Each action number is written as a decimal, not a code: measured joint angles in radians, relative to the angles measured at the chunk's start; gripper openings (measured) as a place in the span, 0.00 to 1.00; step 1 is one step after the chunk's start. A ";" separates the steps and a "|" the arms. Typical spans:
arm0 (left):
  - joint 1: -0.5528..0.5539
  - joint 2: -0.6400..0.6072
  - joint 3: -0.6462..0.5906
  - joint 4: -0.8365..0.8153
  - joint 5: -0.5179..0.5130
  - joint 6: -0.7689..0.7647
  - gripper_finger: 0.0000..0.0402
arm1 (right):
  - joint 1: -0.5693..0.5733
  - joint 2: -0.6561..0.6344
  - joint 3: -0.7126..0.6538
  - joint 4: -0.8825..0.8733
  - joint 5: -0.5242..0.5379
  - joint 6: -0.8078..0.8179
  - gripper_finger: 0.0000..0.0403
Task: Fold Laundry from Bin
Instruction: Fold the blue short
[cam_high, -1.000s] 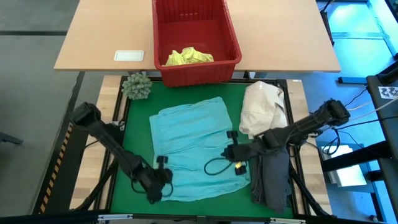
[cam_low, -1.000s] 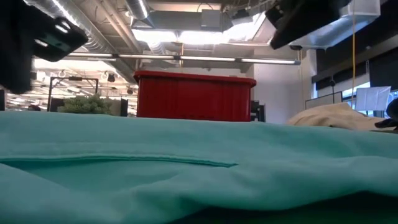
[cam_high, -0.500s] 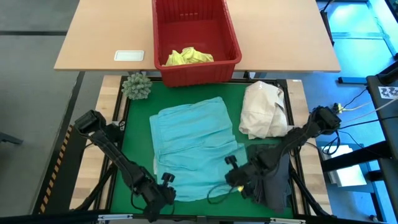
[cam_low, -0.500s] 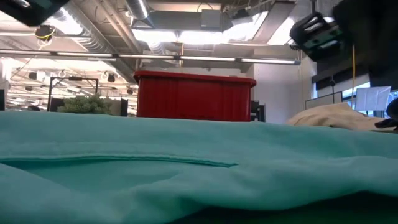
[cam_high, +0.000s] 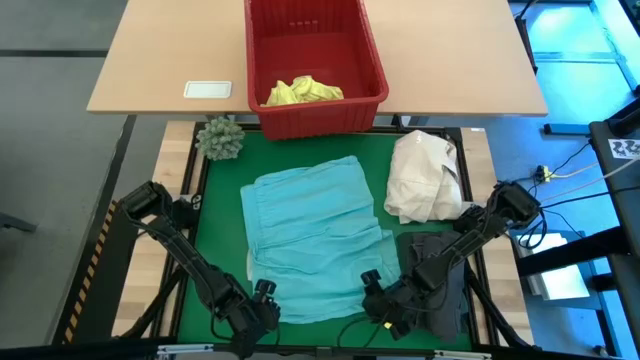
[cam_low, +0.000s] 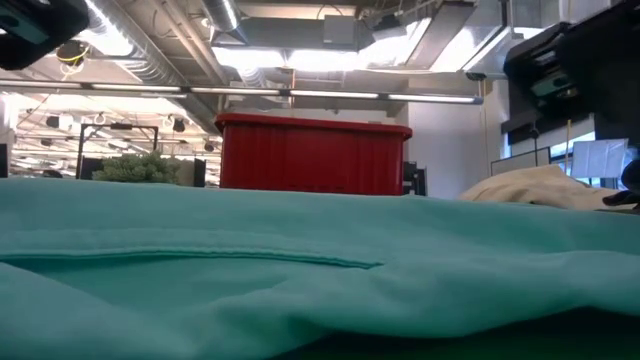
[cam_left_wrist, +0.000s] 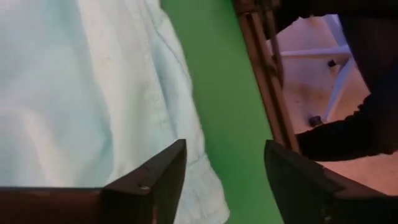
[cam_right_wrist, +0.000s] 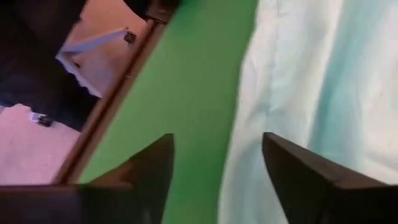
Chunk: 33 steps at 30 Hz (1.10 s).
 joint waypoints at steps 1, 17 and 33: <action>0.000 0.000 0.000 -0.013 -0.006 -0.002 0.55 | -0.001 0.000 0.000 -0.006 0.010 0.000 0.65; -0.035 0.100 0.001 -0.074 -0.105 -0.038 0.67 | -0.002 0.032 0.000 -0.162 0.195 -0.005 0.82; -0.067 0.182 0.005 -0.120 -0.351 -0.115 0.33 | -0.003 0.101 0.012 -0.191 0.218 -0.001 0.36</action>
